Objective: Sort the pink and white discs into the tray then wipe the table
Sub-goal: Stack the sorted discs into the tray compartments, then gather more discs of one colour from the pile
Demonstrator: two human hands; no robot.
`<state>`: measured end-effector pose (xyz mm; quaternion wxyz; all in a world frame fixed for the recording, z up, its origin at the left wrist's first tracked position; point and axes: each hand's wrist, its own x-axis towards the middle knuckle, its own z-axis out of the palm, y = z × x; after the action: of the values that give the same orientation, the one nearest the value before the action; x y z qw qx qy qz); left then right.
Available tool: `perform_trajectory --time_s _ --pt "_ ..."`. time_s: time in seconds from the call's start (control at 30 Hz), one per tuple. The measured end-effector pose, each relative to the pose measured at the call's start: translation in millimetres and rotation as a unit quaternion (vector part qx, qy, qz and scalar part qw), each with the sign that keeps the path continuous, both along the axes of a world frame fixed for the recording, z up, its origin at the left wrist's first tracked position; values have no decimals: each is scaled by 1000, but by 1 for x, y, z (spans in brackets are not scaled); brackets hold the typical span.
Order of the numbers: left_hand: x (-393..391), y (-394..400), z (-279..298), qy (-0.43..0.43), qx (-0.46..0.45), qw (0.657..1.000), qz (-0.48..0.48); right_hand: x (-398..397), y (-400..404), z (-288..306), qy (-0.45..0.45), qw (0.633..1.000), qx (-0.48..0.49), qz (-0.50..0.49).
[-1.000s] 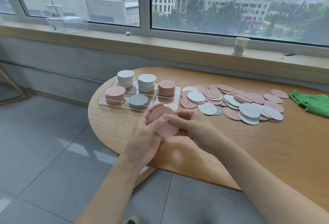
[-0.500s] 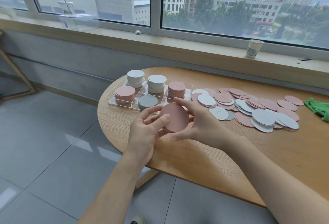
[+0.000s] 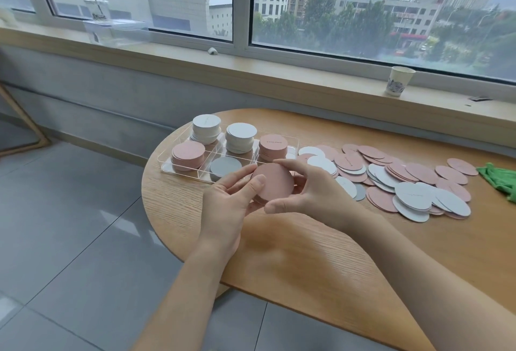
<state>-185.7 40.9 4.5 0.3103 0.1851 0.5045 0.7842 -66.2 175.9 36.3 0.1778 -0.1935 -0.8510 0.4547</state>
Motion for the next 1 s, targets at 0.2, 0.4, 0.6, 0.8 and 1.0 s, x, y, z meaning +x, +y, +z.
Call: perform_trajectory --time_s 0.2,0.4,0.6,0.8,1.0 --pt "-16 19 5 44 10 999 21 -12 28 5 54 961 -271 -20" --pt "-27 38 1 97 -13 995 36 -27 61 8 72 929 -360 -50" --pt "-32 44 -6 152 -60 983 88 -56 106 18 119 914 -366 -125" --pt "-30 47 -10 190 -86 972 105 -88 131 22 113 910 -373 -140" --pt "-27 46 -13 245 -136 957 76 -98 138 10 54 926 -349 -136"
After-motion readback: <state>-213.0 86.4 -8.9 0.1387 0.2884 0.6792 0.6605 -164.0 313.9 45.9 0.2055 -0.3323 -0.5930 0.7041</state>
